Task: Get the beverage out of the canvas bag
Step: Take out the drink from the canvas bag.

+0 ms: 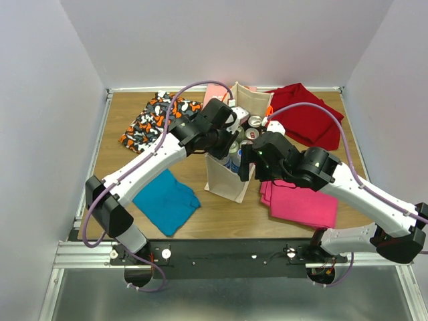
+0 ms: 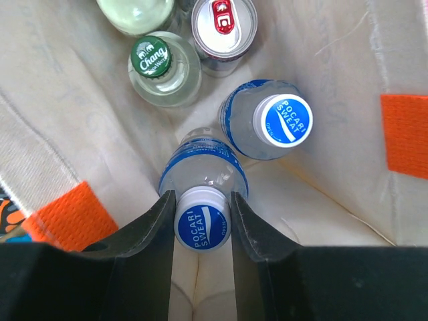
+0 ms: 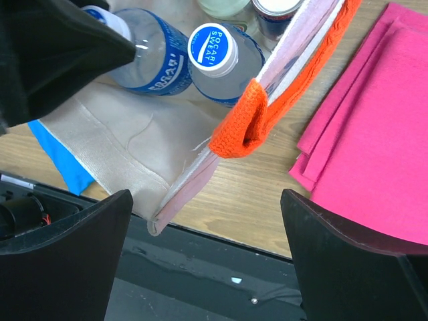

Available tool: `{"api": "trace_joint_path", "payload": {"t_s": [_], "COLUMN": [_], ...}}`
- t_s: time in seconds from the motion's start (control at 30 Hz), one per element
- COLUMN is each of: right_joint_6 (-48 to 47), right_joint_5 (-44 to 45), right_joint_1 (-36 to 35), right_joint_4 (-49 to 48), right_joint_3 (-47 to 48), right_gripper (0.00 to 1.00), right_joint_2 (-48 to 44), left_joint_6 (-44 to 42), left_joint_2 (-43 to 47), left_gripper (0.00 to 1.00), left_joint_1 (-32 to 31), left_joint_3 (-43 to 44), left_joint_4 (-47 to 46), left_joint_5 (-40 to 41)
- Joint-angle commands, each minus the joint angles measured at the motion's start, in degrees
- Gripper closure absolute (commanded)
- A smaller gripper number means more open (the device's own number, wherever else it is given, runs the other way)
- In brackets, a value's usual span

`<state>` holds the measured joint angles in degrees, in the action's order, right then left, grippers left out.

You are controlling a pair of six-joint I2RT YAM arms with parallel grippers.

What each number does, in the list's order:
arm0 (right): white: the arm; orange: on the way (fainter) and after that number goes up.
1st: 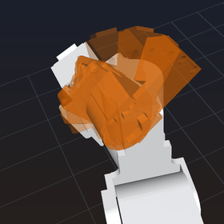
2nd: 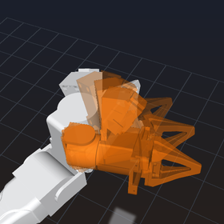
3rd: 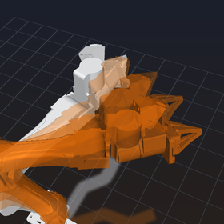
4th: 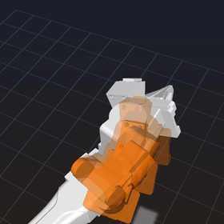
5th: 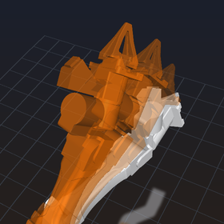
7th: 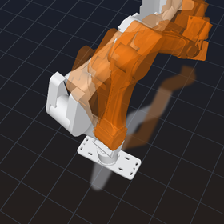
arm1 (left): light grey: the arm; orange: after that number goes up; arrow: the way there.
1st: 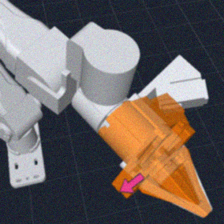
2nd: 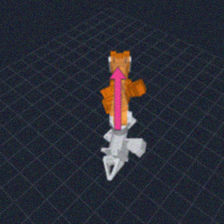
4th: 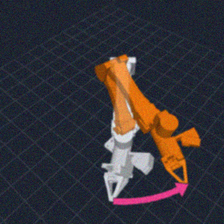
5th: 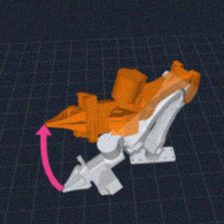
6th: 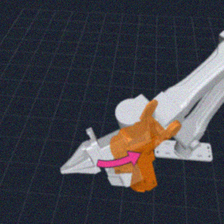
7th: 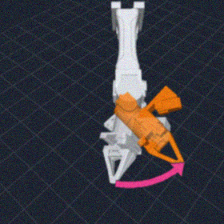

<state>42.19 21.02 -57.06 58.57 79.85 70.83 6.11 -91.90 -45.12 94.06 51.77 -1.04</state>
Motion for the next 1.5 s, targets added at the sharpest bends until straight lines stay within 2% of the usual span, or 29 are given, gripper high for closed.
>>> {"api": "trace_joint_path", "payload": {"t_s": [0.0,0.7,1.03,1.47], "right_joint_6": [0.17,-0.27,-0.80,-1.59], "right_joint_5": [1.31,1.84,1.75,2.01], "right_joint_1": [-0.78,-0.78,-0.78,-0.78], "right_joint_4": [2.87,3.48,3.31,2.61], "right_joint_3": [-0.66,0.30,0.56,1.62], "right_gripper": [0.00,0.00,0.00,0.00], "right_joint_2": [-0.95,-0.87,-0.43,1.24], "left_joint_6": [1.01,1.54,1.71,2.06], "left_joint_2": [4.27,2.51,0.67,2.34], "left_gripper": [1.00,1.00,1.00,1.00], "left_joint_1": [-0.14,-0.14,-0.23,-0.32], "left_joint_3": [3.41,8.42,16.41,18.87], "left_joint_4": [-0.79,1.49,6.50,7.47], "left_joint_5": [2.44,4.99,5.17,5.26]}}
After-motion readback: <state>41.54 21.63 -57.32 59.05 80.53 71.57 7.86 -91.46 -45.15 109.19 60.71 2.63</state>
